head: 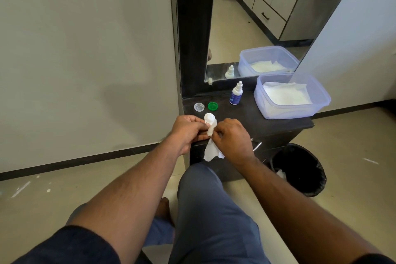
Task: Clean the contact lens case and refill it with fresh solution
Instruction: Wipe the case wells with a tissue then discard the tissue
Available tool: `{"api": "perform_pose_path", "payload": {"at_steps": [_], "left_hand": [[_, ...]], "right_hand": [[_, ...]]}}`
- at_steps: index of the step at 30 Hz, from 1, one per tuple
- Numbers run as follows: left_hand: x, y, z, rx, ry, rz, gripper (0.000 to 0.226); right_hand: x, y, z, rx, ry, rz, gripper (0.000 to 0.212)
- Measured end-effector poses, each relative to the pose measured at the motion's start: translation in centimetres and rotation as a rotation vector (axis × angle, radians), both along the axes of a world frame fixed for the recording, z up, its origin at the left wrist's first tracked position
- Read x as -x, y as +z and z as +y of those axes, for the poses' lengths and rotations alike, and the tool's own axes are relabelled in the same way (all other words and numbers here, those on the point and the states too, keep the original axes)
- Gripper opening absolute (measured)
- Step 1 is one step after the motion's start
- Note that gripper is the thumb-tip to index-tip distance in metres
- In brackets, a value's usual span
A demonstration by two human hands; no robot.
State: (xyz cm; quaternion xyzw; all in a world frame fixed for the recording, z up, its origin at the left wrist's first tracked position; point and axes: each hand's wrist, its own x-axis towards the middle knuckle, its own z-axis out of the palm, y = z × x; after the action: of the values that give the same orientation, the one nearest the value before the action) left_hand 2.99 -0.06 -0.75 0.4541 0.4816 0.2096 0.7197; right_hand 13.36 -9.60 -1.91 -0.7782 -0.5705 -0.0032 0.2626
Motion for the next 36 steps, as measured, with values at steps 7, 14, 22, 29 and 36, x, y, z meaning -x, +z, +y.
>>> {"api": "perform_pose_path", "payload": {"at_steps": [7,14,22,29,36], "left_hand": [[0.0,-0.2,0.2,-0.005,-0.007,0.043,0.009],[0.0,-0.2,0.2,0.042,0.023,-0.043,0.012],[0.1,-0.4,0.3,0.049,0.013,-0.061,0.010],[0.2,-0.4,0.2,0.039,0.006,-0.061,0.008],[0.1,-0.1,0.2,0.013,-0.029,-0.018,0.008]], "right_hand": [[0.8,0.4,0.6,-0.008,0.063,-0.036,0.011],[-0.6,-0.5,-0.9,-0.045,-0.130,0.311,0.006],[-1.0,-1.4,-0.9,-0.197,-0.252,0.727,0.011],[-2.0,-1.1,-0.1,-0.102,-0.117,0.746,0.012],[-2.8,-0.9,0.2,-0.050,-0.057,0.752,0.012]]}}
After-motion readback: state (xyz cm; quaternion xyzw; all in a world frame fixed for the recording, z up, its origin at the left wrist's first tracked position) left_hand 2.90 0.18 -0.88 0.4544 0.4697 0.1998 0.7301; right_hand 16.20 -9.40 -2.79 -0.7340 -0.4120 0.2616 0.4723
